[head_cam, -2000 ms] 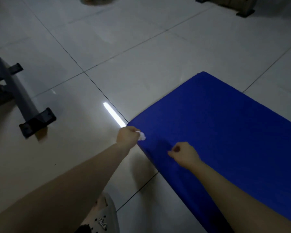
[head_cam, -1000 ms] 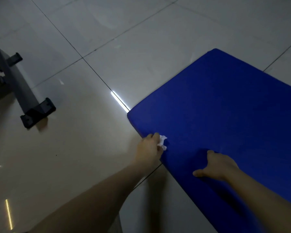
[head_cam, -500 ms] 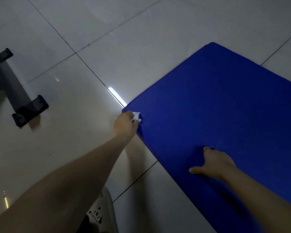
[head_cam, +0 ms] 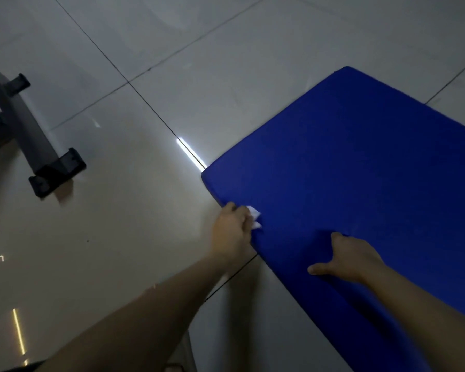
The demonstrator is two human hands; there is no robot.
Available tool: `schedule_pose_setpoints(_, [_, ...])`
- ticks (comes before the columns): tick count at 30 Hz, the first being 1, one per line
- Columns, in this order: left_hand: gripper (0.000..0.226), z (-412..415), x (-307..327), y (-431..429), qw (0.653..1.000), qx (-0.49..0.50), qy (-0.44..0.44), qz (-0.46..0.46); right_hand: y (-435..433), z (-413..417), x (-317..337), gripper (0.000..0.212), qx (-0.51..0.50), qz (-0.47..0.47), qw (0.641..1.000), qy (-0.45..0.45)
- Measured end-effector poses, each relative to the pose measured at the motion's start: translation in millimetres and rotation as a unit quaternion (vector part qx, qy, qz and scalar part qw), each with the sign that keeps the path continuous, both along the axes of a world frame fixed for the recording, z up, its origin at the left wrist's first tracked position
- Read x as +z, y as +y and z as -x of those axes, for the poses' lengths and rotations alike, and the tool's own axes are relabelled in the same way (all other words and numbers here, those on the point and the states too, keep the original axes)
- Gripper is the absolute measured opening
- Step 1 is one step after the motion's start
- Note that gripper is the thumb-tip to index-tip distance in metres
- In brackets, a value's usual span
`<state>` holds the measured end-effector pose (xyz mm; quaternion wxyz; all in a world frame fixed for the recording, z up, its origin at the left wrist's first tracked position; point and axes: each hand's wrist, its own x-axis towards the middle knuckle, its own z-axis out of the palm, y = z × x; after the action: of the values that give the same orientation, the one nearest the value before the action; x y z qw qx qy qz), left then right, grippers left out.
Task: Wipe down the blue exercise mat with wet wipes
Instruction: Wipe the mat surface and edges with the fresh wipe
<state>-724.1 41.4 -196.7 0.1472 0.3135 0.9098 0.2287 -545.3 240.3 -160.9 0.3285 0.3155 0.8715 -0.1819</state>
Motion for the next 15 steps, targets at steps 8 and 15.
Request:
schedule_pose_setpoints(8, [0.021,78.7,1.8,7.9,0.985,0.170,0.014,-0.001,-0.9,-2.1,-2.3,0.079,-0.006,-0.015,1.000,0.005])
schedule_pose_setpoints(15, [0.008,-48.2,9.3,0.6,0.986,0.122,-0.096,-0.066,-2.6,-1.9,-3.0,0.076,-0.009,-0.023,1.000,0.016])
